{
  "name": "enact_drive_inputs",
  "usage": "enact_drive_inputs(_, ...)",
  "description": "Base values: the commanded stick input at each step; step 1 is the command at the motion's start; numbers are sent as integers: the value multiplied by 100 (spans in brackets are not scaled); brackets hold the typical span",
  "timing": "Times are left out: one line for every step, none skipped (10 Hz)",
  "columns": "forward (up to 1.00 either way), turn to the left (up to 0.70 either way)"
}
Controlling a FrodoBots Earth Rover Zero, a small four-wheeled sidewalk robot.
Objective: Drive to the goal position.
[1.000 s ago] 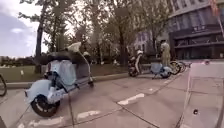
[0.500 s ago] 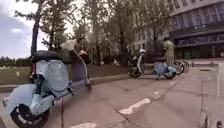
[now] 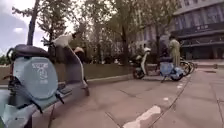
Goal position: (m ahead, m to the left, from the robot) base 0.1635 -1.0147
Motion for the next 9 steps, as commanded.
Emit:
enact_drive_inputs(0, -70)
enact_drive_inputs(0, -70)
enact_drive_inputs(0, -70)
enact_drive_inputs(0, -70)
enact_drive_inputs(0, -70)
enact_drive_inputs(0, -70)
enact_drive_inputs(0, -70)
enact_drive_inputs(0, -70)
enact_drive_inputs(0, -70)
